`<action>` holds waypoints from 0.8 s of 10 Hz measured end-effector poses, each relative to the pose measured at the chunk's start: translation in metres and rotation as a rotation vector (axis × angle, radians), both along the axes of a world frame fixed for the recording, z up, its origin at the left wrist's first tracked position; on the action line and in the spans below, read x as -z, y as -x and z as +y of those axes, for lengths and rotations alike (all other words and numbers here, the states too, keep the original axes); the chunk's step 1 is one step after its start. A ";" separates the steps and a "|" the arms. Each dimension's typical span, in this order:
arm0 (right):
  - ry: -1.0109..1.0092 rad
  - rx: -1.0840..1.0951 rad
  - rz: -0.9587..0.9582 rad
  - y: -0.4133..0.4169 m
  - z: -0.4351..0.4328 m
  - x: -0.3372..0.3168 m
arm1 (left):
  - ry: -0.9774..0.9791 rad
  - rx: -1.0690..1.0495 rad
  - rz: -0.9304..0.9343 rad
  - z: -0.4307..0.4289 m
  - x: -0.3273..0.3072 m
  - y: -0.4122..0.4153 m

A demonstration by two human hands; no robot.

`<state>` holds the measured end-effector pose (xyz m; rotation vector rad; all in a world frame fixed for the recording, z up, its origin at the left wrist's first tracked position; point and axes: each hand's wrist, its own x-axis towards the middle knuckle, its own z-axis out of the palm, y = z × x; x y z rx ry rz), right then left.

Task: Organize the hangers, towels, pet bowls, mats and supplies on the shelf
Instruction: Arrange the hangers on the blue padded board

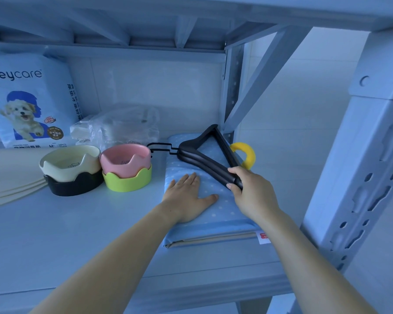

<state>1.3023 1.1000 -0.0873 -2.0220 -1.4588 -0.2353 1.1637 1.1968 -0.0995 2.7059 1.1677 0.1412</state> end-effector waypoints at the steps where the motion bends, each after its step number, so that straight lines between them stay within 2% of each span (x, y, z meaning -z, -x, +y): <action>1: -0.004 0.004 0.005 -0.001 -0.001 0.001 | 0.004 0.003 0.003 0.000 0.000 0.000; 8: 0.036 0.033 -0.005 -0.001 0.002 -0.002 | 0.025 0.020 0.020 0.008 -0.001 -0.001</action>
